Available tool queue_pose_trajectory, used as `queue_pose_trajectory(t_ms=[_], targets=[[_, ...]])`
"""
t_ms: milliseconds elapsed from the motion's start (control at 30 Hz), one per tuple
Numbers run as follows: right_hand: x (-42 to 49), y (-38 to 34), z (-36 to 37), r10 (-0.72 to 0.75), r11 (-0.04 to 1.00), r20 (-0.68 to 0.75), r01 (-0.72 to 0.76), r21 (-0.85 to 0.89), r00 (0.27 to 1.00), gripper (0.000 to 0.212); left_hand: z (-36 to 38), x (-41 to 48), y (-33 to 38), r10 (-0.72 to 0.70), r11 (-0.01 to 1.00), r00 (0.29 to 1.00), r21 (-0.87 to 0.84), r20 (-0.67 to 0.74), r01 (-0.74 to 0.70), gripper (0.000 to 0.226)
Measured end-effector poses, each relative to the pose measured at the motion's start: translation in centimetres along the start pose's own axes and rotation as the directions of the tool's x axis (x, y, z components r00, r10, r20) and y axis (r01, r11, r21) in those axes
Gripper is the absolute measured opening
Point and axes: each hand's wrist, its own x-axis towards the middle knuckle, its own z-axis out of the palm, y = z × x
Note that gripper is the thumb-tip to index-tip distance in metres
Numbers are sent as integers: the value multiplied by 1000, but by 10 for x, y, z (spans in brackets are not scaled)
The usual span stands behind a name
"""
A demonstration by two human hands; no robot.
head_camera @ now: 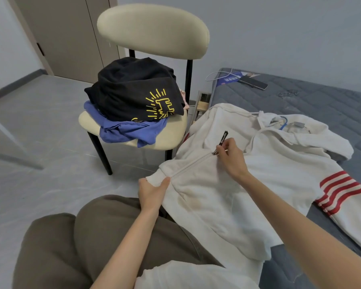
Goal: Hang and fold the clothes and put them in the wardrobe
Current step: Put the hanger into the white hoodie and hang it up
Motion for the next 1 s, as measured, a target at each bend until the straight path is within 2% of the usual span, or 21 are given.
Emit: queue_pose_trajectory(t_ms=[100, 133, 167, 200, 300, 333, 400, 467, 533, 633, 700, 767, 833, 933, 1000], targets=[[0, 1, -9, -28, 998, 98, 23, 54, 995, 11, 8, -4, 1, 99, 981, 986, 180, -132, -74, 86], [1, 2, -12, -36, 997, 132, 27, 69, 991, 12, 14, -5, 3, 182, 956, 974, 254, -132, -144, 95], [2, 4, -14, -47, 996, 159, 36, 76, 986, 13, 21, -6, 5, 278, 915, 958, 323, -74, -241, 98], [3, 5, -15, -56, 996, 179, 43, 76, 982, 15, 29, -8, 9, 374, 845, 927, 399, 35, -357, 96], [6, 7, -22, -60, 994, 226, 37, 104, 972, 16, 61, -15, 19, 542, 504, 763, 590, 353, -631, 73], [7, 8, -24, -54, 993, 240, 27, 117, 969, 15, 70, -16, 22, 568, 437, 725, 603, 391, -668, 66], [9, 10, -29, -42, 989, 254, 4, 147, 966, 14, 84, -17, 27, 625, 389, 675, 593, 392, -705, 50], [11, 11, -32, -28, 985, 252, -16, 172, 967, 13, 91, -14, 27, 706, 265, 584, 615, 400, -743, 31], [12, 13, -31, -39, 995, 228, 18, 93, 973, 12, 94, -12, 28, 733, 108, 511, 665, 449, -739, 33], [22, 20, -29, -22, 1000, 87, 20, 16, 996, 10, 91, -15, 36, 711, 94, 531, 686, 461, -721, 42], [43, 31, -39, 76, 997, -46, -76, 14, 996, 10, 86, -15, 37, 648, 125, 601, 713, 468, -690, 44], [64, 37, -57, 171, 985, -141, -170, 17, 975, 17, 80, -16, 30, 610, 140, 641, 733, 465, -665, 44], [78, 38, -71, 135, 990, -138, -141, -29, 981, 20, 77, -17, 28, 555, 123, 688, 772, 468, -624, 43], [83, 27, -75, 23, 1000, -70, -23, 3, 997, 13, 84, -17, 43, 417, 76, 755, 808, 506, -584, 23], [84, 21, -79, -6, 996, -30, 9, 87, 1000, 7, 97, -15, 52, 388, 77, 752, 794, 533, -603, 49]])
